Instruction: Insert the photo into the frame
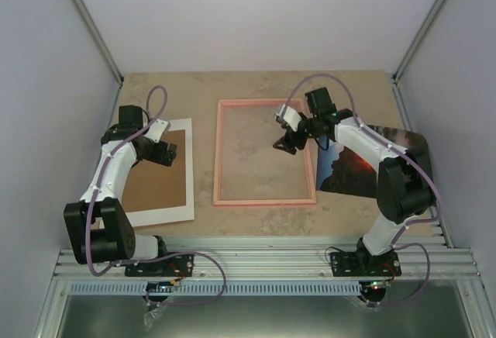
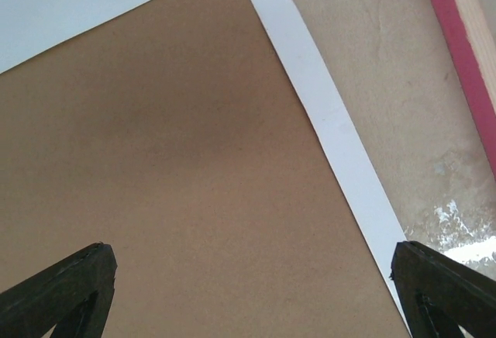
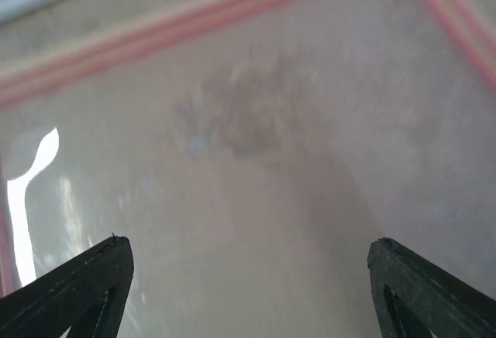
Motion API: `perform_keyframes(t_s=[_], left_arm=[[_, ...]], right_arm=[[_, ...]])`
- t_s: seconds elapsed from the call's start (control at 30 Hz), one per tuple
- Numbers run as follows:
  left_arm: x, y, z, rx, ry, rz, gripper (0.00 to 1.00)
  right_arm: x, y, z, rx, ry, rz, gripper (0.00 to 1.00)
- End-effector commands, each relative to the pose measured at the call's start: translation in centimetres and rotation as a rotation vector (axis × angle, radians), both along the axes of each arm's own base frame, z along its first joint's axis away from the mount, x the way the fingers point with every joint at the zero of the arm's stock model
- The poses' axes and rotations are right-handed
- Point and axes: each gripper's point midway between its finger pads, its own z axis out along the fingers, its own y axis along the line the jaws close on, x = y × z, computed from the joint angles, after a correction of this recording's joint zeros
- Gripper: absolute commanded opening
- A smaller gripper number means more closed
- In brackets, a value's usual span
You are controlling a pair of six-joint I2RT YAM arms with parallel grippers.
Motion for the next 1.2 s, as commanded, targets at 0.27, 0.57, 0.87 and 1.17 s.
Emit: perform_keyframes(t_s=[0.27, 0.57, 0.87, 1.17], left_arm=[[2.2, 0.6, -0.9, -0.137, 0.008, 0.237, 0.99], [2.6, -1.5, -2.2, -0.394, 0.069, 0.218, 0.81], [3.7, -4.0, -4.0, -0.586, 0.12, 0.202, 0.31], [5.9, -3.9, -7.2, -0.629, 0.167, 0.25, 0.02]], right_arm=[[3.5, 14.0, 7.9, 0.509, 0.424, -0.278, 0.85], [0.8, 23.9, 5.0, 0.563, 0.733, -0.357, 0.81], [0.7, 27.1, -1.7, 0.506, 0.903, -0.509, 0.72], [0.7, 28.0, -5.8, 0.479, 0.989, -0.579, 0.56]])
